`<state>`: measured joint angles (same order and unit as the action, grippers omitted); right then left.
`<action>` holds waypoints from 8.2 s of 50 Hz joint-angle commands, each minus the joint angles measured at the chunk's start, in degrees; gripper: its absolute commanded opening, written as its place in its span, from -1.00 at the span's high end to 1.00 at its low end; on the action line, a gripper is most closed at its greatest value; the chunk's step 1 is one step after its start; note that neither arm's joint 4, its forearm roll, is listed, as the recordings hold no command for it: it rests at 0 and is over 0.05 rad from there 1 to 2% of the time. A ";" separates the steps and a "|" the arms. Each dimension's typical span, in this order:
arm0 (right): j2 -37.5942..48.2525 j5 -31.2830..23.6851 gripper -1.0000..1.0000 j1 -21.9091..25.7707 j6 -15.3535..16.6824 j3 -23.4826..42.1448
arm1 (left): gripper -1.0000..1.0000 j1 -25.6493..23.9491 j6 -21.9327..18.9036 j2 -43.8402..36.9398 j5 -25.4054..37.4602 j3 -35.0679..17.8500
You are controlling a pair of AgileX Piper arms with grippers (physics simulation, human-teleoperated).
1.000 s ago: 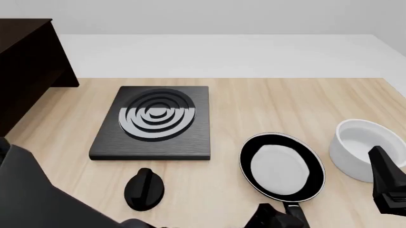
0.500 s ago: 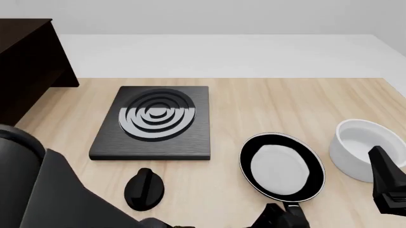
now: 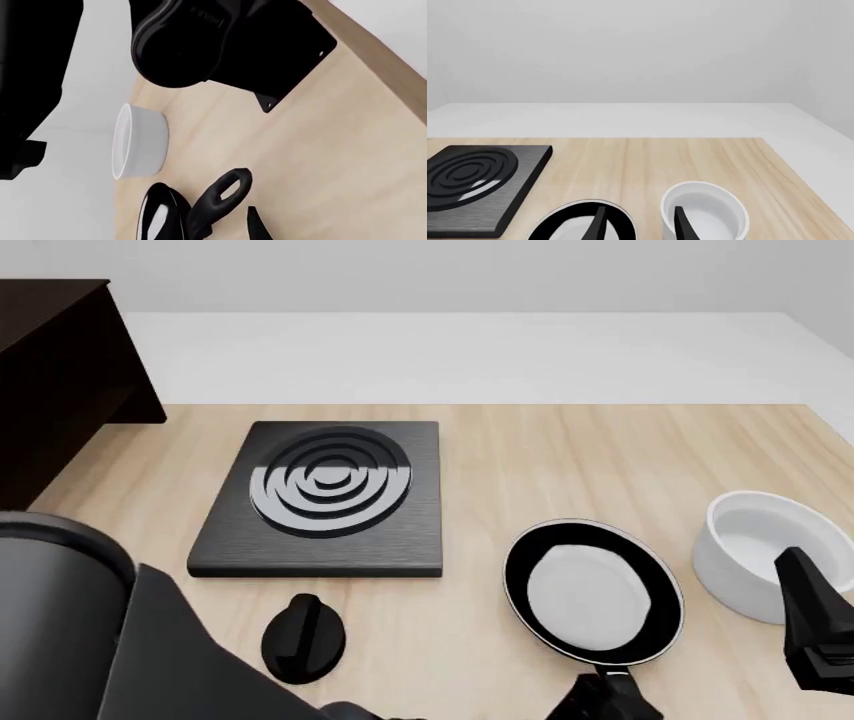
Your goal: Put the frying pan under the cabinet shelf.
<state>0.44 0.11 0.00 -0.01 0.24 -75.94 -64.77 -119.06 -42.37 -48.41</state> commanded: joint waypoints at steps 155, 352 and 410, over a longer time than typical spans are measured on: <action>-0.01 0.00 -1.00 0.01 0.00 0.00 | 1.00 5.56 -23.06 25.50 -5.06 9.21; -0.02 0.00 -1.00 0.00 0.00 0.00 | 1.00 57.84 -4.32 54.88 -27.53 46.60; 0.00 0.00 -1.00 0.00 0.00 0.00 | 1.00 62.42 1.09 50.81 -27.53 44.41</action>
<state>0.44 0.11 0.00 -0.01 0.24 -14.39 -63.86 -68.46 -68.99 -3.09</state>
